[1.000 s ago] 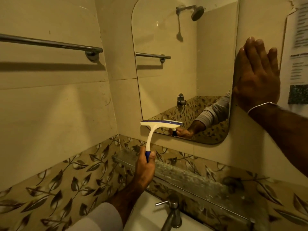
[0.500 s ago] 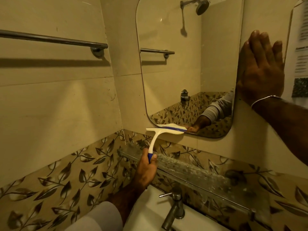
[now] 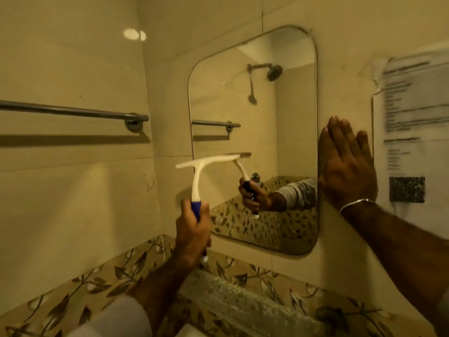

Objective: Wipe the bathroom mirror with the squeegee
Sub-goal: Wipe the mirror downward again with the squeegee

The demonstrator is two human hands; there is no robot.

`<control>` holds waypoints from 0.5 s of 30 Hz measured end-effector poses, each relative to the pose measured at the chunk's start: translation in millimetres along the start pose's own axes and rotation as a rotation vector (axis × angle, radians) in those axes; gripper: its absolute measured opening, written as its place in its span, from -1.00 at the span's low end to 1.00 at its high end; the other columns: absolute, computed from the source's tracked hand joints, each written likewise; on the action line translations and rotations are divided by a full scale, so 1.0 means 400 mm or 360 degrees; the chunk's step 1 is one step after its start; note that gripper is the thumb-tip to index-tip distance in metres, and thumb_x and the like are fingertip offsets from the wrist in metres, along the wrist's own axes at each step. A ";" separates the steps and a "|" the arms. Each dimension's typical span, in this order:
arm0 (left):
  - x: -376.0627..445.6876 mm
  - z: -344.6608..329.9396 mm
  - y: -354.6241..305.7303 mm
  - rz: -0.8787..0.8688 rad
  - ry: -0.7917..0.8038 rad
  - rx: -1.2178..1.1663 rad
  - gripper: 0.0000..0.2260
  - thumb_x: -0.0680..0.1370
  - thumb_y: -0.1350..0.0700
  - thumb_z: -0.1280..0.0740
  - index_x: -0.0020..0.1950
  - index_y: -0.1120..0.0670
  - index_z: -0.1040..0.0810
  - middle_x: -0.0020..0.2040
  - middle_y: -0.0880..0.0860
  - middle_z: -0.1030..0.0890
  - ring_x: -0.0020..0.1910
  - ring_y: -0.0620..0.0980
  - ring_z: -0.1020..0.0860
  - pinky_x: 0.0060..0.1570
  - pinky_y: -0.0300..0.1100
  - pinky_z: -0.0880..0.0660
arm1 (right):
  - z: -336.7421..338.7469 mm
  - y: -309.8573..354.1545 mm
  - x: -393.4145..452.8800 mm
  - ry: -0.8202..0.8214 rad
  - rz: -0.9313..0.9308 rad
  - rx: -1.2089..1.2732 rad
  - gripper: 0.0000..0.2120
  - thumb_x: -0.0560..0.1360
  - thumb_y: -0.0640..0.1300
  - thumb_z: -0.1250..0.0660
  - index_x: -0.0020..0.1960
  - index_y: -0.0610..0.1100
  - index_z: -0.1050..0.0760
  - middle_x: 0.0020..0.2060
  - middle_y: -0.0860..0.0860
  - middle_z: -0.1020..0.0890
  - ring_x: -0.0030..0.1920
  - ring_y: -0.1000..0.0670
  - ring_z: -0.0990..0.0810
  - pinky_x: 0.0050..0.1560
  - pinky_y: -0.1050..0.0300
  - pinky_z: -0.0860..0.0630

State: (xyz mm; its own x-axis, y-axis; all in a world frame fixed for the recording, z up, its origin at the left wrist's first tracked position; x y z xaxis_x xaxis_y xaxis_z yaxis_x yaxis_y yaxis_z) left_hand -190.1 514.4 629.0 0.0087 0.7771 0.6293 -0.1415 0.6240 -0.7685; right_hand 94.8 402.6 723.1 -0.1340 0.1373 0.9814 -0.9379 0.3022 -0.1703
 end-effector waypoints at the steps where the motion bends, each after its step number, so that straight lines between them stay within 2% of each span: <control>1: 0.049 -0.008 -0.056 -0.0085 -0.0031 -0.0028 -0.88 0.62 -0.04 -0.20 0.12 -0.06 -0.34 -0.31 0.09 -0.54 -0.53 -0.03 -0.53 -0.55 -0.16 -0.52 | 0.000 0.000 -0.001 -0.0002 0.0005 -0.0011 -0.36 0.49 -0.32 -0.19 0.56 -0.33 -0.16 0.57 -0.26 -0.17 0.59 -0.22 -0.09 0.59 -0.16 0.09; 5: 0.217 -0.040 -0.253 -0.0351 -0.0145 -0.0125 -0.78 0.62 -0.05 -0.21 0.15 0.05 -0.35 -0.32 0.08 -0.52 -0.58 -0.08 -0.49 -0.59 -0.20 -0.47 | 0.005 0.004 0.001 -0.0027 0.0005 -0.0013 -0.44 0.55 -0.24 -0.10 0.53 -0.34 -0.20 0.55 -0.27 -0.21 0.57 -0.23 -0.13 0.59 -0.13 0.10; 8: 0.301 -0.064 -0.362 -0.0502 -0.0199 -0.0171 -0.77 0.63 -0.05 -0.20 0.15 0.09 -0.35 -0.31 0.04 -0.51 -0.58 -0.07 -0.48 -0.61 -0.18 -0.49 | 0.004 0.002 0.002 -0.0036 0.0009 -0.0022 -0.42 0.53 -0.27 -0.17 0.53 -0.34 -0.21 0.55 -0.26 -0.21 0.57 -0.22 -0.13 0.59 -0.14 0.07; 15: 0.397 -0.107 -0.424 -0.0607 -0.0252 -0.0118 -0.73 0.64 -0.04 -0.17 0.19 0.14 -0.34 -0.30 0.01 -0.46 -0.52 -0.08 -0.47 -0.61 -0.26 -0.47 | -0.001 -0.001 -0.002 -0.0042 0.0017 -0.0041 -0.33 0.47 -0.29 -0.27 0.54 -0.32 -0.17 0.56 -0.25 -0.19 0.58 -0.20 -0.09 0.60 -0.09 0.15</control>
State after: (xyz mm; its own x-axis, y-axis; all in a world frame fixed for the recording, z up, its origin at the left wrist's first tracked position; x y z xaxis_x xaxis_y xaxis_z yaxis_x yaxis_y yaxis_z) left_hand -122.4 535.4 854.4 -0.1067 0.4706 0.8759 -0.0860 0.8732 -0.4797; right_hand 95.6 402.7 722.6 -0.1525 0.1155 0.9815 -0.9279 0.3251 -0.1824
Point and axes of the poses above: each hand's wrist, its own x-axis towards the middle knuckle, its own z-axis out of the back of the hand, y = z × x, the point moved 3 cm from there along x, towards the middle knuckle
